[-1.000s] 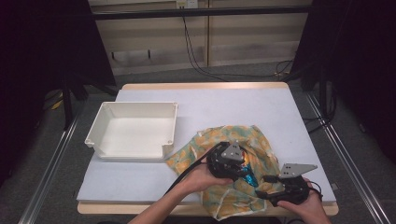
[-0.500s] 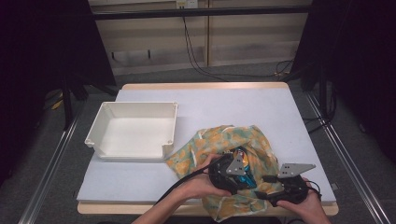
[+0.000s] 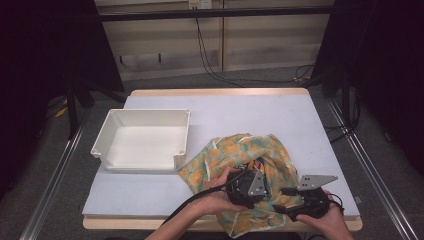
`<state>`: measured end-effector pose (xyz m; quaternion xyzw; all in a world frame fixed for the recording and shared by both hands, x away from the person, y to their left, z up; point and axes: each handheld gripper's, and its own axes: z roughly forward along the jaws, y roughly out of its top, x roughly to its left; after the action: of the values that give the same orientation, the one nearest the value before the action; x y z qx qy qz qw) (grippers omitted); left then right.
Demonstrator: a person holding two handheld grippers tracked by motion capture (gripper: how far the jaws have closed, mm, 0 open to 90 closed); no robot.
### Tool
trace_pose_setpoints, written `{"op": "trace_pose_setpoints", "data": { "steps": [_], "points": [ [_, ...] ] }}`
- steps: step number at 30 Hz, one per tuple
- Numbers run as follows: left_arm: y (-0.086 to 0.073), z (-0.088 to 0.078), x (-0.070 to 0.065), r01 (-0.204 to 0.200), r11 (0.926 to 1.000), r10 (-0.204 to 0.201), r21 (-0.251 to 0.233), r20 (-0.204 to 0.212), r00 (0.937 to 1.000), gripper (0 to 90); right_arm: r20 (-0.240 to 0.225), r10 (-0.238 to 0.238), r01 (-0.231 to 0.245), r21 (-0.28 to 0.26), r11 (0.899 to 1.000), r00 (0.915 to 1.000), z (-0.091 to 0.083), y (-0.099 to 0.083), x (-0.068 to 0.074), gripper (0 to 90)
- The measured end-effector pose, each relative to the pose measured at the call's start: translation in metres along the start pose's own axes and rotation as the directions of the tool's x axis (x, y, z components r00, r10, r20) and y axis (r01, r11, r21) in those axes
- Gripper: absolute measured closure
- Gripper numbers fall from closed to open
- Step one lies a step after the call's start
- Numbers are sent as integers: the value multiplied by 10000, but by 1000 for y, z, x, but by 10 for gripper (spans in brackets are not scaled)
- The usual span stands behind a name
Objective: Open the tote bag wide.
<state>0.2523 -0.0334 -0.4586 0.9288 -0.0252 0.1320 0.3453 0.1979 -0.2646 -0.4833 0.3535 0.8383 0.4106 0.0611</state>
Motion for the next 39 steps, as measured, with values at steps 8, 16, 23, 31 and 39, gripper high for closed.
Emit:
{"op": "trace_pose_setpoints", "data": {
  "steps": [8,16,23,31,39],
  "points": [
    [-4,-5,7,696,9974,-697,-206,-13,9976,773,0,-1,1,5,10000,10000,0,1,0,309],
    [-9,-11,18,1773,9819,-1727,-666,701,9825,892,24,-24,24,-215,9998,10000,-2,3,0,310],
    [-14,-27,29,2736,9459,-2431,-1744,1775,9536,893,174,-89,104,-867,9962,9998,-15,10,2,318],
    [-13,-46,30,2874,9302,-2485,-2282,1846,9509,893,494,-255,330,-1585,9868,9985,-40,32,3,366],
    [-15,-53,30,2916,9209,-2499,-2588,1825,9509,893,540,-337,446,-2152,9755,9980,-44,63,-3,462]
  ]
}}
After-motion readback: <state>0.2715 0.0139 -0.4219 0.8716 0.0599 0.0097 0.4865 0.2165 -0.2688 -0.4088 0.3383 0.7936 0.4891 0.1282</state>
